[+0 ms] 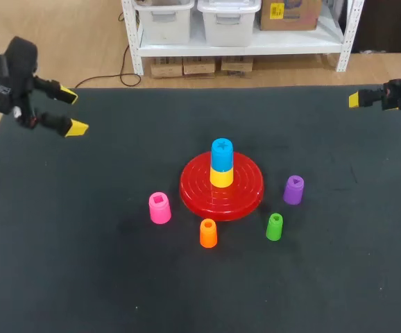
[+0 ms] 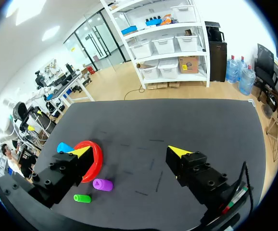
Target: Pick up and stack the cylinders on the red base in this order: pink,purple,orange,green
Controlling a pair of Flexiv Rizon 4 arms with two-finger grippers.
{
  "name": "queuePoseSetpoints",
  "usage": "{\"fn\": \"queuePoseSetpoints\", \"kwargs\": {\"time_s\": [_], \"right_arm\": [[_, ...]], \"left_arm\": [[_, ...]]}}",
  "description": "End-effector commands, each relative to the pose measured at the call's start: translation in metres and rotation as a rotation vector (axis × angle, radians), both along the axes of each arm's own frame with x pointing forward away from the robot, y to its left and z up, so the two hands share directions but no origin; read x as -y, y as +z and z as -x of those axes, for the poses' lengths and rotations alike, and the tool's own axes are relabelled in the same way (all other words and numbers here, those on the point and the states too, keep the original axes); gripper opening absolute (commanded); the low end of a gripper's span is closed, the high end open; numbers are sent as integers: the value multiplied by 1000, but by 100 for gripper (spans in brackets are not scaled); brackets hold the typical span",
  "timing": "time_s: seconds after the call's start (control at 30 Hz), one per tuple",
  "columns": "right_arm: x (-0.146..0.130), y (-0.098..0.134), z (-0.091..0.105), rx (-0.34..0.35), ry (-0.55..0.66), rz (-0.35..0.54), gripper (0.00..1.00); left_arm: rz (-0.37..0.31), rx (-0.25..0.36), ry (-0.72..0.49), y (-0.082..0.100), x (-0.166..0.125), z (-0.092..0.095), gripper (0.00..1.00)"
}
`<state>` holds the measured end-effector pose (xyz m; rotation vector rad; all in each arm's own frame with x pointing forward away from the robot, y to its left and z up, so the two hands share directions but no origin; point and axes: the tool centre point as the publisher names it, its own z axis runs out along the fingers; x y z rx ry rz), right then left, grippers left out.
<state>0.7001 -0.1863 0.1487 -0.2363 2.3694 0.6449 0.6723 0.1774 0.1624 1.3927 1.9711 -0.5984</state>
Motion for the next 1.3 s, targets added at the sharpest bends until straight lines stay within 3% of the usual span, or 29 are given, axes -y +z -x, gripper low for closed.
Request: {"fn": "queuePoseSetpoints", "kwargs": {"time_s": [0.03,0.2,0.33,0.47,0.53,0.63,0.8,1.3], "right_arm": [[-1,1,0,-1,-3,4,100],[-1,1,0,-1,-3,4,100],[-1,1,0,-1,-3,4,100],[-1,1,0,-1,-3,4,100],[-1,1,0,-1,-3,4,100],[-1,1,0,-1,-3,4,100],[-1,1,0,-1,-3,4,100],[-1,1,0,-1,-3,4,100]], "left_arm": [[-98,89,-367,2,-1,-2,100],[-70,65,-458,0,2,10,100],[-59,66,-437,-4,7,20,100],[-62,37,-379,-15,11,21,100],[-95,41,-350,-18,13,22,100],[-77,33,-285,-20,14,19,100],[-44,56,-294,-17,17,21,100],[-62,57,-353,-16,13,26,100]]}}
